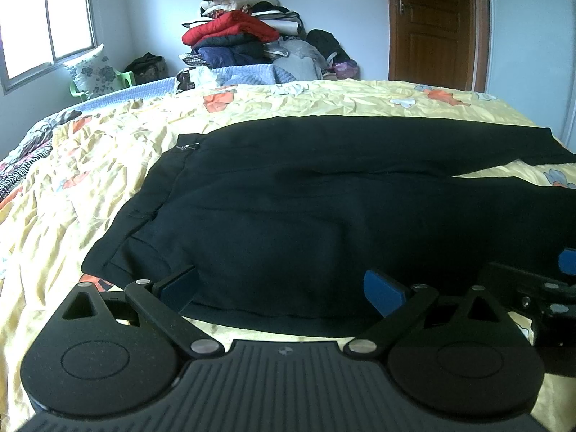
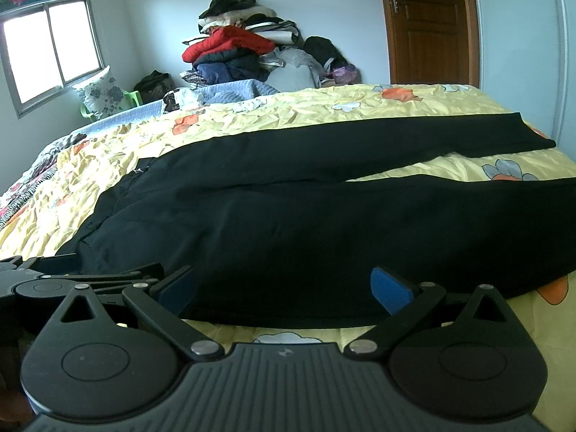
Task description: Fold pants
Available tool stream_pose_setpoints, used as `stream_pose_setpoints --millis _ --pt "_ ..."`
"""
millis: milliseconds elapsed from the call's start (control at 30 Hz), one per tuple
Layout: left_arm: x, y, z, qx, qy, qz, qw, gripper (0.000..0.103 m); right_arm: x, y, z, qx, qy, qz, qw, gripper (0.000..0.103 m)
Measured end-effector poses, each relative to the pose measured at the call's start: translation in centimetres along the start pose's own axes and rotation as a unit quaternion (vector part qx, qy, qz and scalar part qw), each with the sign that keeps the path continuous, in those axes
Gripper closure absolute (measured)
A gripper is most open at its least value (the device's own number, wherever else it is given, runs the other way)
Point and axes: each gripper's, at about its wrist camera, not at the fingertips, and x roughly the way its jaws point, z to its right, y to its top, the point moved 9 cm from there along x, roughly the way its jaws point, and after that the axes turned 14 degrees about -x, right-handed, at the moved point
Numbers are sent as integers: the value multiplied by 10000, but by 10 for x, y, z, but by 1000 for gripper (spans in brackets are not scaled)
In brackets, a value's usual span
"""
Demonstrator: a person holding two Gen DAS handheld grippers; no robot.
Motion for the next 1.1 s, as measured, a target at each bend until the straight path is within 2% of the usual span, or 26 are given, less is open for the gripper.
stream_pose_setpoints --millis 133,233,333,433,500,600,700,833,867,900,967,1100 --pt "0 0 1 0 8 -5 10000 3 2 3 -2 -59 102 33 9999 0" --pt "2 4 -1 -51 -13 18 10000 3 1 18 -7 -378 471 384 9974 0" --pt "1 14 -9 -85 19 174 9998 3 3 43 -17 -1249 657 889 9860 0" --pt "4 26 -24 -147 131 330 9993 3 20 66 -21 -1953 711 864 9743 0" --pt "9 34 -34 -225 166 326 9991 3 33 86 -21 -2044 1072 1000 9678 0" --pt "22 46 -49 -343 228 249 9988 3 74 113 -18 -2138 1547 664 9623 0" --pt "34 61 -61 -374 347 250 9984 4 123 138 -21 -2647 1786 405 9468 1" --pt "52 88 -75 -437 550 244 9972 3 187 167 -20 -2919 2245 139 9296 1" --pt "58 95 -78 -480 594 198 9969 3 205 175 -20 -2956 2322 99 9266 4" --pt "64 101 -80 -507 613 155 9967 3 221 180 -17 -2943 2426 25 9244 9" --pt "77 113 -82 -553 597 45 9967 3 255 190 -13 -2815 2635 -134 9226 13" --pt "112 135 -83 -642 509 -156 9965 3 319 200 -9 -2657 2837 -531 9198 16"
